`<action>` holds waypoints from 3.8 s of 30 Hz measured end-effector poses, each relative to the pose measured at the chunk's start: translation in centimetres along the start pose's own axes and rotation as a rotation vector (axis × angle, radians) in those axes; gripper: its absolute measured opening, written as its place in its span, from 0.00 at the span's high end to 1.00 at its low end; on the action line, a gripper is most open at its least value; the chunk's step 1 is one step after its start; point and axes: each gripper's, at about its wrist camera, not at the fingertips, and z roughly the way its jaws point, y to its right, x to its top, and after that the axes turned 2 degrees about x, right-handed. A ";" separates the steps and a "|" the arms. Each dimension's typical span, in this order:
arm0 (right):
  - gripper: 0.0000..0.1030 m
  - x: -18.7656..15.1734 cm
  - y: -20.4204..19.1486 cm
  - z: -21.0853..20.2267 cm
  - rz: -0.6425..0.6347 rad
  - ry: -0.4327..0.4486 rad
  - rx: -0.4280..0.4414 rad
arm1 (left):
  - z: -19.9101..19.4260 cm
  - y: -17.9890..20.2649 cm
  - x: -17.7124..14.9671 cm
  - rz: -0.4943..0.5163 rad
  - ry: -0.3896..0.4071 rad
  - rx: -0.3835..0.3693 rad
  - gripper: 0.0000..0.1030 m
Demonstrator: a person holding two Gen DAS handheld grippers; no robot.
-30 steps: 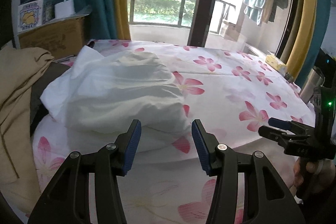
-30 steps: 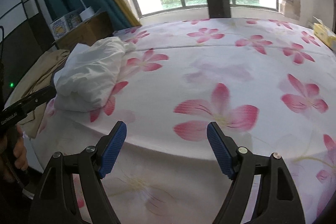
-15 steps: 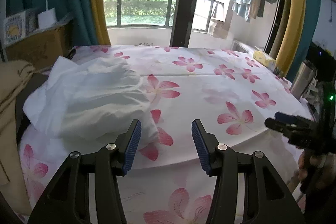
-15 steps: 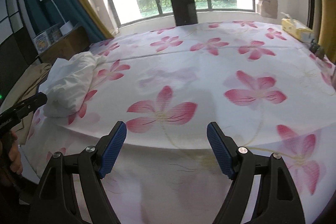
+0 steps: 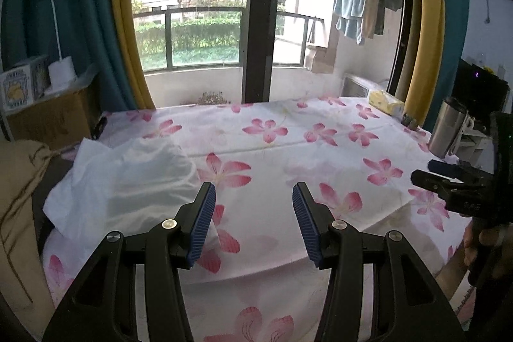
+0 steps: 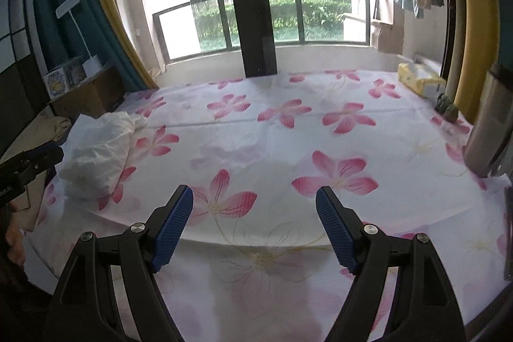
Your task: Fold large clothes
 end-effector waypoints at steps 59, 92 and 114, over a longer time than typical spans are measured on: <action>0.02 5.9 -1.9 -14.5 -0.091 0.362 -0.194 | -9.3 -0.3 5.8 -0.005 0.298 0.103 0.16; 0.02 5.6 -1.6 -13.5 -0.092 0.322 -0.207 | -8.2 -1.6 4.5 -0.045 0.266 0.086 0.16; 0.02 5.7 -1.7 -13.0 -0.095 0.310 -0.207 | -8.5 -1.8 4.4 -0.045 0.291 0.084 0.16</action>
